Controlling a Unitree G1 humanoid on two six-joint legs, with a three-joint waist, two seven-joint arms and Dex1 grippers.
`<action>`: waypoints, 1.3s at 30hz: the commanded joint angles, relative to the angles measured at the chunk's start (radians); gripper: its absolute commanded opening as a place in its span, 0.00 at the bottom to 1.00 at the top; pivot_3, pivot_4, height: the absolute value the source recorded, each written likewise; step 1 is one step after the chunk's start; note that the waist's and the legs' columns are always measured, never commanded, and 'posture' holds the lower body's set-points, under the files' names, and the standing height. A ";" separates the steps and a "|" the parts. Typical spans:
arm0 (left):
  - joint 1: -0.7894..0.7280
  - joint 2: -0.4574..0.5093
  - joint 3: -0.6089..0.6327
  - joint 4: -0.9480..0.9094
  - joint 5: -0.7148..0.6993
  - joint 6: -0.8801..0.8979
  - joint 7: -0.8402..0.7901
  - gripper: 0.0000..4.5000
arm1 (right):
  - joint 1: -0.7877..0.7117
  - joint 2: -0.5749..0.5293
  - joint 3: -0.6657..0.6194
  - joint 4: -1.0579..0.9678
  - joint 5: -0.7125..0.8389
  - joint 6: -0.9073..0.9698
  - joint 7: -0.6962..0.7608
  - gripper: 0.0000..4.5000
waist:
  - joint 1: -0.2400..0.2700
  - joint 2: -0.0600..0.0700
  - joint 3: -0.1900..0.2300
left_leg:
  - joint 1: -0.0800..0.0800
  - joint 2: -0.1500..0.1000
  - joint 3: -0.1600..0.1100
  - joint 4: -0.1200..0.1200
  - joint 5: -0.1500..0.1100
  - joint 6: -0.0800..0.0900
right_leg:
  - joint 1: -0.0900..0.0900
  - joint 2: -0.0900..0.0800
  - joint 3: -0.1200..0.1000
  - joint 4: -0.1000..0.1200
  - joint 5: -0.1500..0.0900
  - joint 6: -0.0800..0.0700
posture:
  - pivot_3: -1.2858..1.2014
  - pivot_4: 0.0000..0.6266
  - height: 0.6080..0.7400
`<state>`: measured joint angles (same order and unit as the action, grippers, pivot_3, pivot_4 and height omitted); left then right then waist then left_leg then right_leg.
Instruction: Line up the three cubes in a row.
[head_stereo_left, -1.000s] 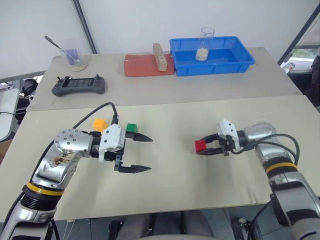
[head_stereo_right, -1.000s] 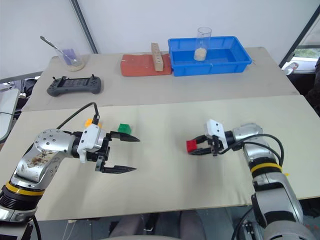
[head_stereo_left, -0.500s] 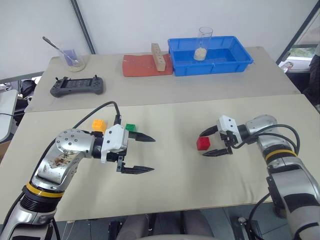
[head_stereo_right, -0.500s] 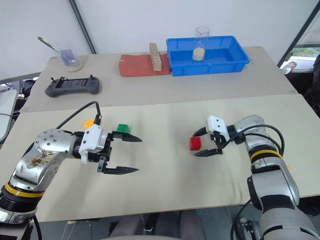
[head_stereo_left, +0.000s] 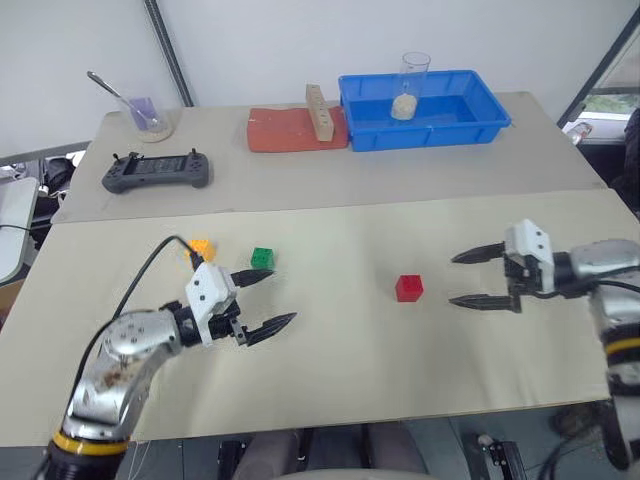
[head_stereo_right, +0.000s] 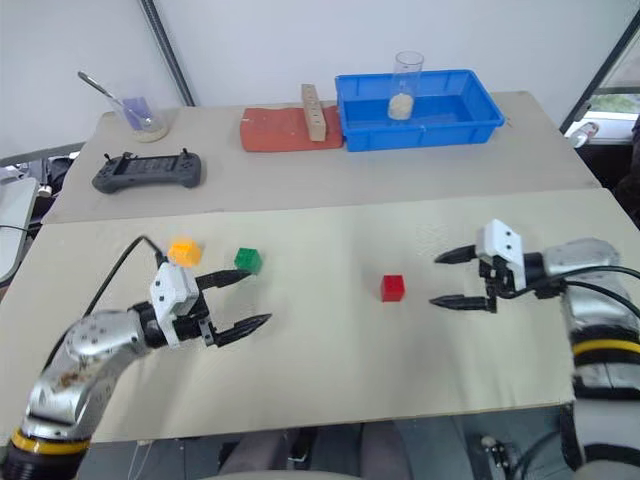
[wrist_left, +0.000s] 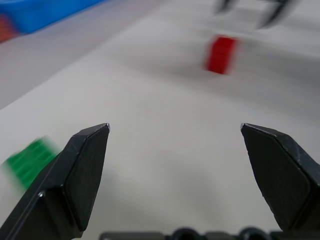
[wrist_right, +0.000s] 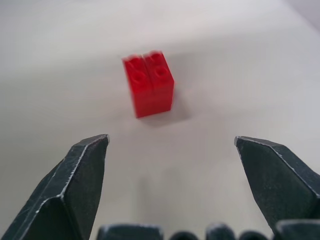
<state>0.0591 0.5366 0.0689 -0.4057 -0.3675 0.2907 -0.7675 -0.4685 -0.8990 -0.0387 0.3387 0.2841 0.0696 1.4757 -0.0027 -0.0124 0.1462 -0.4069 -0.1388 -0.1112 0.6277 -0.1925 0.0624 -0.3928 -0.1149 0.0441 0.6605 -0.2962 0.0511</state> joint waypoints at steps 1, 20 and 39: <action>0.023 -0.086 0.040 -0.007 0.088 -0.071 0.177 1.00 | -0.006 0.005 -0.050 -0.312 0.128 0.248 -0.120 0.99 | 0.000 0.000 0.000 | 0.000 0.001 0.000 0.001 -0.001 -0.001 | 0.000 0.000 0.000 0.000 0.000 -0.001 | 0.52 0.24 1.00; -0.111 -0.352 -0.080 0.365 0.276 -0.268 0.438 1.00 | -0.084 0.174 0.022 -0.791 0.393 0.739 -0.503 0.99 | 0.050 -0.001 0.001 | -0.006 0.001 0.001 0.008 -0.003 -0.002 | -0.001 0.001 -0.003 -0.004 0.005 0.000 | 0.52 0.24 1.00; -0.223 -0.298 -0.118 0.461 0.266 -0.308 0.325 0.27 | -0.053 0.141 -0.003 -0.783 0.380 0.703 -0.501 1.00 | 0.047 -0.001 0.001 | -0.007 0.001 0.002 0.009 0.000 0.003 | -0.004 0.002 -0.003 -0.001 0.005 0.000 | 0.52 0.24 1.00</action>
<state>-0.1452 0.2151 -0.0255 0.0777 -0.0824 -0.0182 -0.3637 -0.5235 -0.7418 -0.0083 -0.4297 0.6576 0.8049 0.9635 0.0447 -0.0138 0.1468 -0.4144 -0.1381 -0.1093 0.6365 -0.1930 0.0656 -0.3972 -0.1125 0.0411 0.6594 -0.2909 0.0511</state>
